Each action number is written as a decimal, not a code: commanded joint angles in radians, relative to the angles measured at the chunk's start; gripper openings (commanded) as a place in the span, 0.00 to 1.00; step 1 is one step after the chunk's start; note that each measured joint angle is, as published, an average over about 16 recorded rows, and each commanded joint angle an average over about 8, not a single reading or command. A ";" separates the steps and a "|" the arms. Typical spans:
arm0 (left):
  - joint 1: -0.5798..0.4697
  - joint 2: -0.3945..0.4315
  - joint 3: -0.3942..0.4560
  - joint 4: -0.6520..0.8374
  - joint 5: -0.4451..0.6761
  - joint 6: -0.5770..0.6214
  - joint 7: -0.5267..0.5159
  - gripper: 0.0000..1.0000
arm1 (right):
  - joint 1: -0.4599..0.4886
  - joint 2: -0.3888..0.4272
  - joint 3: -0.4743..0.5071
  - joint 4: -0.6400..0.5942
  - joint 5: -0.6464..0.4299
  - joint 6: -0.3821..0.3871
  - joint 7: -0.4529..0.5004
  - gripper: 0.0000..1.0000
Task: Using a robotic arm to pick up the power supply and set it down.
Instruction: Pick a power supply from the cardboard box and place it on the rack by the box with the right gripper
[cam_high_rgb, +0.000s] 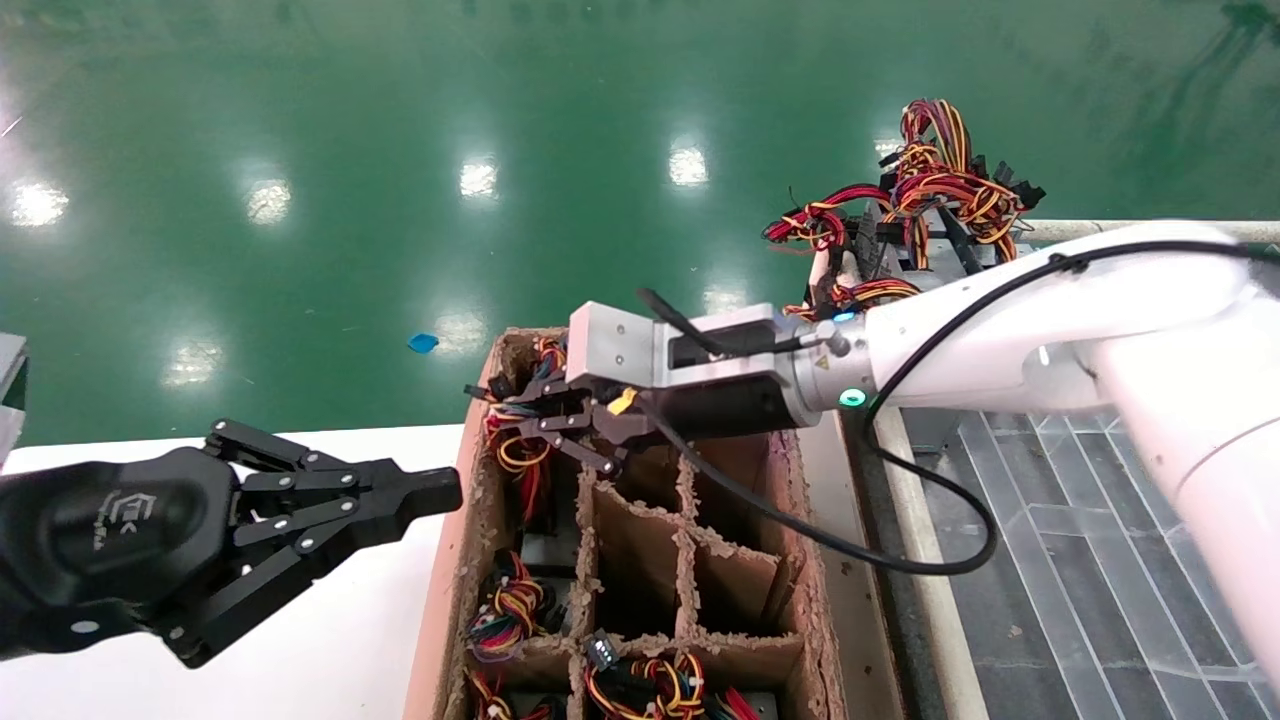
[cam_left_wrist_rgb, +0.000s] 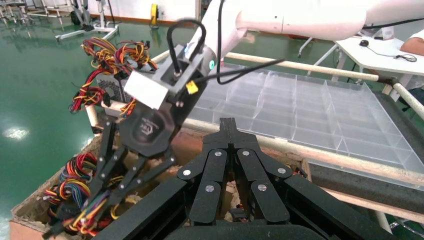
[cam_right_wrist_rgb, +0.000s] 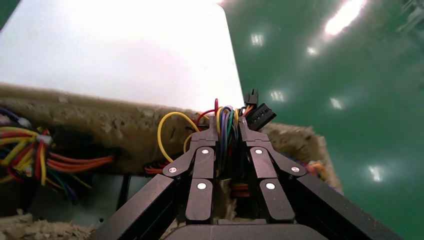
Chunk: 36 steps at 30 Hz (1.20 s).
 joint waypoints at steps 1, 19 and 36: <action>0.000 0.000 0.000 0.000 0.000 0.000 0.000 0.00 | 0.005 0.008 0.003 0.017 0.005 -0.009 0.001 0.00; 0.000 0.000 0.000 0.000 0.000 0.000 0.000 0.00 | 0.089 0.306 0.165 0.516 0.184 -0.043 0.201 0.00; 0.000 0.000 0.000 0.000 0.000 0.000 0.000 0.00 | 0.104 0.690 0.300 0.813 0.174 0.053 0.360 0.00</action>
